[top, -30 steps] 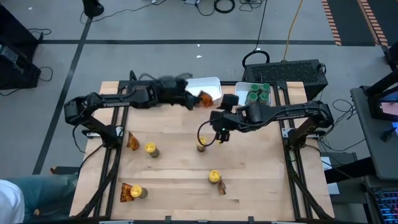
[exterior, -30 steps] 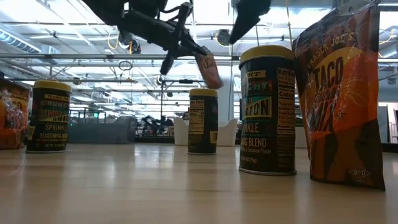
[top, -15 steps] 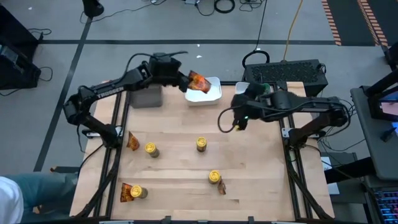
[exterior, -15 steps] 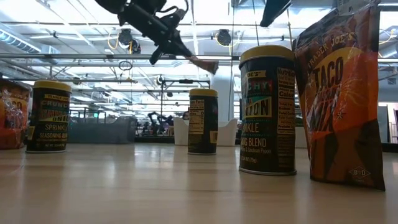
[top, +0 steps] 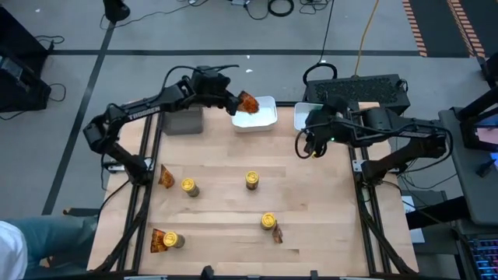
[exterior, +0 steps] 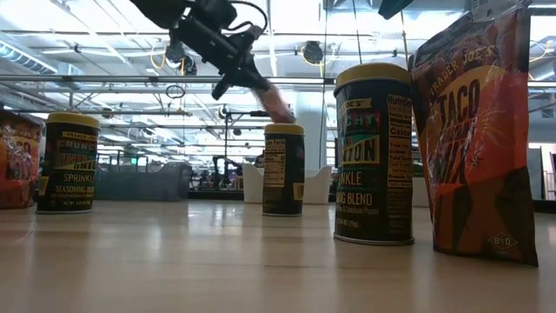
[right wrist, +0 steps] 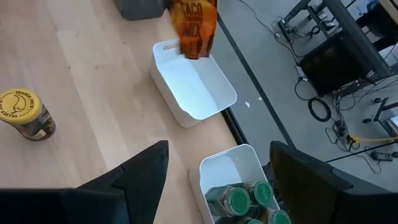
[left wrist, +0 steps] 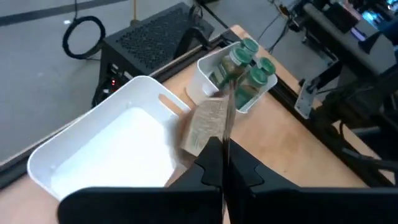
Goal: Sort spices by type
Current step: Put the top right orange seasoning bag into the left white bin
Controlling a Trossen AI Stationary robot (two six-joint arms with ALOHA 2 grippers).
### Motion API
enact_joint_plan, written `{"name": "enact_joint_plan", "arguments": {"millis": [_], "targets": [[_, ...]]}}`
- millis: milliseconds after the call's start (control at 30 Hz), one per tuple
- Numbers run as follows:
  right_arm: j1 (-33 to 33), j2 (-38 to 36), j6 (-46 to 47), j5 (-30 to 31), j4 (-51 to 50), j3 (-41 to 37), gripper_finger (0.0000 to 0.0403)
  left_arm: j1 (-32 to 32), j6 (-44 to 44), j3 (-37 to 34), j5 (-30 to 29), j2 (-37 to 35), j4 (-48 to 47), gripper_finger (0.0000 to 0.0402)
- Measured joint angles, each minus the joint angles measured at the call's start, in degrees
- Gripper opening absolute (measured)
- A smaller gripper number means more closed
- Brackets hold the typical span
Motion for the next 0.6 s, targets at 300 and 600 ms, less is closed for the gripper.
{"name": "enact_joint_plan", "arguments": {"millis": [300,600], "targets": [[0.0,-8.8,0.5,-0.2,8.6,-13.0,0.0263,2.6,8.2,9.7,2.4,9.2,-9.5,0.0000],[0.0,-16.2,8.8,-4.4,16.4,-24.9,0.0263,3.9,16.9,25.4,-1.1,19.9,-21.7,0.0000]]}}
